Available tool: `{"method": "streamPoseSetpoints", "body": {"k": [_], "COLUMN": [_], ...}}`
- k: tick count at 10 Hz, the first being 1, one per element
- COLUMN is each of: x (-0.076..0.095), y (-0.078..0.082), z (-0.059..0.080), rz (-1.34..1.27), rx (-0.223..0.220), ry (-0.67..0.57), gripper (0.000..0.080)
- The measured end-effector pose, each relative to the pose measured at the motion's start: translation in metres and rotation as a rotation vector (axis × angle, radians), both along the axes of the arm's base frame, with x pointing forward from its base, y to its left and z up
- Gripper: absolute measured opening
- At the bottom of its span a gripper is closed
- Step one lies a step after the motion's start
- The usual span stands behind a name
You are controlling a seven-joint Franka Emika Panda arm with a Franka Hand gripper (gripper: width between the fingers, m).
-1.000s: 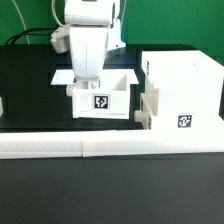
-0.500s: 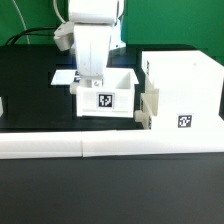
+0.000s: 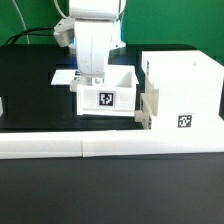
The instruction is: Assemble drawer
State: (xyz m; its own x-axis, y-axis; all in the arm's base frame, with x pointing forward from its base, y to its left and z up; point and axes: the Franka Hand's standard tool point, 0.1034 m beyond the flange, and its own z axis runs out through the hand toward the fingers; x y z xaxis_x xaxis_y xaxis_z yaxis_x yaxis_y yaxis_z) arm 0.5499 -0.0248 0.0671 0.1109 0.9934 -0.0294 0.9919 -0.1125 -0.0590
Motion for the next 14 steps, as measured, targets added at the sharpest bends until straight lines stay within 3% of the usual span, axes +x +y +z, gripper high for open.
{"method": "streamPoseSetpoints", "body": {"k": [14], "x": [-0.0012], "y": [0.0017], "z": [-0.0052], "rz": [0.107], "rx": [0.007], "ry": [0.002], "gripper": [0.0042]}}
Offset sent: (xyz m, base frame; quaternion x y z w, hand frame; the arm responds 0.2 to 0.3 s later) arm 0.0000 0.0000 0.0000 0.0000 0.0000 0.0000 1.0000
